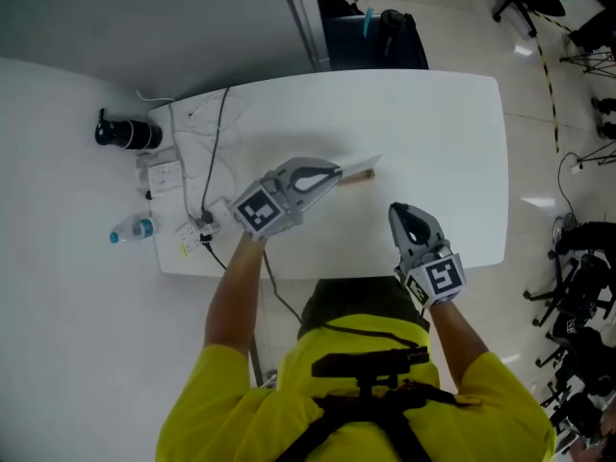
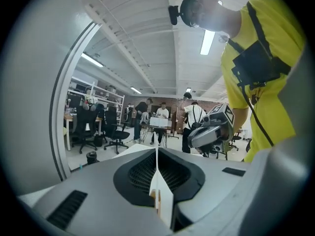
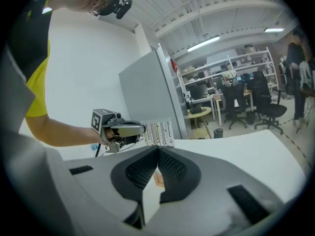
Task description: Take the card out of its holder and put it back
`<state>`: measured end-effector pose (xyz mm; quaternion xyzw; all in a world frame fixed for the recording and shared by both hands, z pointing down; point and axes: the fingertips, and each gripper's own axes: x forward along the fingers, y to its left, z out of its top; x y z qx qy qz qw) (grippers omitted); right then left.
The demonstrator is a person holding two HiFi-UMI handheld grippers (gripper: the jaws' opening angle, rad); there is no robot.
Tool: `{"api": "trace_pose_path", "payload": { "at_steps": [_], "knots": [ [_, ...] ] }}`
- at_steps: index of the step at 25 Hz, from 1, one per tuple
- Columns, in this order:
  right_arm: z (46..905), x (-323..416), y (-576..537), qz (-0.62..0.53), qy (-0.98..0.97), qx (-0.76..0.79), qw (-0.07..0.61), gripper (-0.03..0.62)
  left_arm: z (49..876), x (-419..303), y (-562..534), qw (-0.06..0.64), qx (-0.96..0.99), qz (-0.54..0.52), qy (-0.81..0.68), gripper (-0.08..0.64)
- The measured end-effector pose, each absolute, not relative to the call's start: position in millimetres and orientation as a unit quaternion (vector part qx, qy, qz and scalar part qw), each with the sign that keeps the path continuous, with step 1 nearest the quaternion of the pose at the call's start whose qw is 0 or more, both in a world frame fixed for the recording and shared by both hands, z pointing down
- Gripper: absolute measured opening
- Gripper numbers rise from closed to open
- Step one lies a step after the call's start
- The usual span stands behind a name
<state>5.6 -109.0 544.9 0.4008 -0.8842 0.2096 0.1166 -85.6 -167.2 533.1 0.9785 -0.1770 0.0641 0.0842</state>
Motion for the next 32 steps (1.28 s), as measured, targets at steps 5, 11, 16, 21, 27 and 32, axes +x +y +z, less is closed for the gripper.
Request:
{"api": "trace_pose_path", "payload": {
  "at_steps": [5,11,16,21,27,32],
  "knots": [
    [574.2,2.7,-105.2,0.227,-0.877,0.405,0.12,0.006,571.6,-87.7,-168.2,0.102,0.979,0.053,-0.17,0.015],
    [595.8,1.2,-99.2,0.239,-0.874,0.403,0.128,0.006,585.8,-92.4,-167.5,0.11,0.981,0.036,-0.158,0.015],
    [604.4,4.1,-98.4,0.244,-0.871,0.407,0.13,0.006,592.5,-87.3,-164.8,0.1,0.985,0.04,-0.134,0.015],
    [612.4,4.6,-93.6,0.254,-0.865,0.411,0.132,0.006,594.9,-92.8,-168.2,0.094,0.986,0.036,-0.13,0.015],
    [614.7,5.8,-87.7,0.258,-0.865,0.408,0.135,0.006,602.9,-96.6,-165.2,0.09,0.987,0.053,-0.125,0.015],
    [615.3,6.1,-88.9,0.258,-0.865,0.41,0.133,0.006,618.0,-92.7,-162.9,0.082,0.985,0.071,-0.134,0.017]
  ]
}}
